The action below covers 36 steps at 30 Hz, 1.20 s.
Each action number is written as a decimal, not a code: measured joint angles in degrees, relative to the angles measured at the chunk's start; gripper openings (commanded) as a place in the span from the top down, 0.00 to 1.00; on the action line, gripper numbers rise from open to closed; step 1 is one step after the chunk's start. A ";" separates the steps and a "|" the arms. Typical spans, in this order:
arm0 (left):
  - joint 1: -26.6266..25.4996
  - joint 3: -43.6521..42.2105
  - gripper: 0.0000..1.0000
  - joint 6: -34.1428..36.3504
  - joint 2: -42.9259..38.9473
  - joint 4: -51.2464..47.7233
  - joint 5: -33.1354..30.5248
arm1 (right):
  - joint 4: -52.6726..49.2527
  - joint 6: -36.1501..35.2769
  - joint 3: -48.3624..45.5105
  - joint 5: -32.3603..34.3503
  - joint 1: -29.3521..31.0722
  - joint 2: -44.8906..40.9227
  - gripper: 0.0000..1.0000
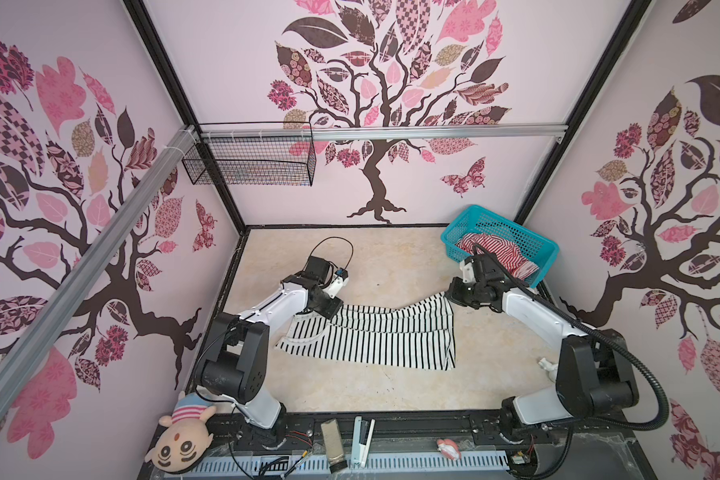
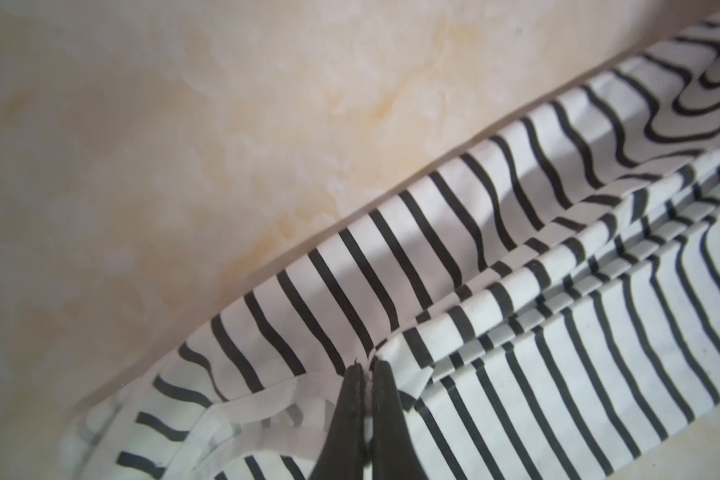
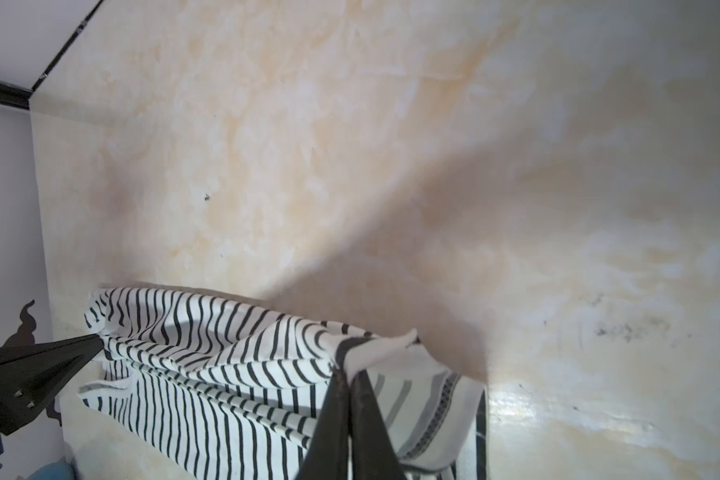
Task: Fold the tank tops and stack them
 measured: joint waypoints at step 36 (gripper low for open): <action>5.51 14.97 1.00 -2.78 12.87 1.86 0.42 | 2.54 -2.25 15.13 2.05 -1.88 15.91 0.95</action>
